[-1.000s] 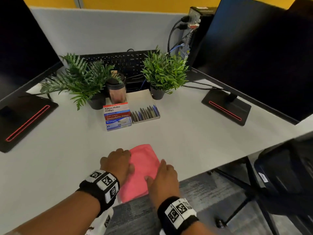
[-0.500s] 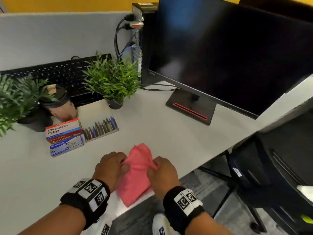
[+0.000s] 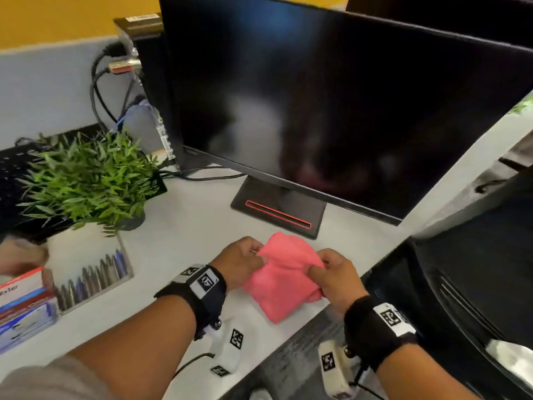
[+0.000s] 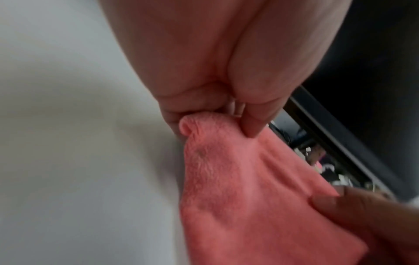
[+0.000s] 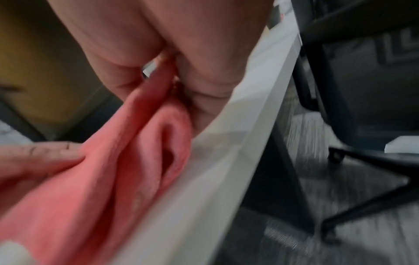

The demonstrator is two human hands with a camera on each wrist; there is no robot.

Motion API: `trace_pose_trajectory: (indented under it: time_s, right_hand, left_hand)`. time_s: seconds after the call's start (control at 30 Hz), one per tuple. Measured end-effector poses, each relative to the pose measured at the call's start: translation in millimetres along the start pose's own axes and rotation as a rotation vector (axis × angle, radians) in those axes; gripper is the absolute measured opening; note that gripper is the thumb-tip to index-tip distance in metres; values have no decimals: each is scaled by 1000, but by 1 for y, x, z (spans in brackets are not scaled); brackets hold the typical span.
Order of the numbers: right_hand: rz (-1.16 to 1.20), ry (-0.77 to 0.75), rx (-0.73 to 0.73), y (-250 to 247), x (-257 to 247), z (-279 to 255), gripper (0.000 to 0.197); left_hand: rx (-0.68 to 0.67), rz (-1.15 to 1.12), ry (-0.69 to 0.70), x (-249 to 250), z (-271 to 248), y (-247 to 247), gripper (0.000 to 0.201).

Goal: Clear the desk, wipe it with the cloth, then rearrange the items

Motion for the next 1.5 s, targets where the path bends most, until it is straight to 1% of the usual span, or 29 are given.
trace_pose_trajectory:
  time_s: [0.03,0.07,0.1,0.13,0.17,0.2,0.23,0.27,0.3,0.33,0.37,0.43,0.5,0.57,0.67,0.7,0.77,0.87,1.03,1.1,1.17,1.2,1.23,1.27,1.3,1.33,1.4,1.5]
  right_hand:
    - [-52,18,21,-3,4,5,7]
    - [-158,28,58,-6,7,8,7]
    - [-331,10,124,-11,8,8,14]
    - [-511,-37,211,-16,6,8,24]
    - [-637,-117,298,-20,2,5,34]
    - [-676,-207,355,-20,-5,1,40]
    - [-664,-287,362,-18,-12,-3,40]
    - [-670,-353,331,-10,-16,-3,39]
    - [-714,-392,269,2,-16,-2,41]
    - [-773,-420,197,16,-11,0,47]
    - [-833,-442,128,30,-5,2,55]
    - [-995,-474,45,50,8,6,63]
    - [-1161,-498,55,55,21,8,66]
    - [-1247,-468,48,54,32,12,67]
    - [-1268,-463,34,54,41,14,70]
    - [-1270,-459,30,54,38,14,72]
    - [-1275,-510,33,55,34,12,71]
    - [-1253,-503,2,55,36,13,70]
    - [-1254,-463,-27,57,35,13,71]
    - [-1202,-460,-8,56,23,11,69]
    - [-1145,-542,67,59,-6,-1,57]
    - [-1140,-590,85,63,-19,-7,46]
    - [-1192,-620,83,69,-30,-16,32]
    - [-1251,-630,65,77,-42,-24,23]
    - [-1310,-616,54,86,-51,-33,22]
    - [-1300,-587,66,90,-60,-39,21]
    - [-1200,-638,102,104,-82,-54,8]
    - [-1154,-731,92,136,-110,-81,17]
  left_hand:
    - [-14,78,1,-3,10,4,12]
    - [-13,205,6,-6,18,6,16]
    - [21,378,12,-7,21,5,22]
    - [99,539,33,-4,19,1,28]
    - [199,650,87,2,14,-3,30]
    - [276,707,180,11,6,-4,29]
    - [282,731,267,17,0,0,27]
    - [225,752,331,20,-6,9,29]
    - [130,784,344,17,-10,21,34]
    - [41,827,328,12,-13,32,41]
    - [-14,872,301,7,-15,40,47]
    - [-3,911,272,-1,-15,44,54]
    - [18,922,256,-8,-14,45,56]
    - [3,937,254,-13,-13,45,62]
    - [-9,942,229,-15,-13,44,69]
    - [-14,951,221,-16,-13,44,70]
    - [-28,957,210,-16,-13,43,71]
    - [-52,959,213,-14,-12,43,73]
    - [-67,982,205,-8,-13,44,69]
    - [-82,981,217,-1,-17,44,66]
    - [-86,956,224,10,-24,37,63]
    - [-88,940,220,16,-28,33,62]
    - [-88,927,215,22,-33,29,61]
    - [-85,919,208,29,-40,24,60]
    - [-73,925,204,35,-47,18,58]
    - [-54,923,202,43,-57,11,55]
    - [15,943,208,56,-76,-10,49]
    - [127,980,219,72,-108,-49,48]
Point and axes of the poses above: each hand's wrist, its own z-axis towards the middle knuckle, its own y-axis out of the palm, x = y × z, the point moved 7 cm from there along z, towards the middle knuckle, and after that the axes turned 10 degrees about y, right-handed, at the moved point
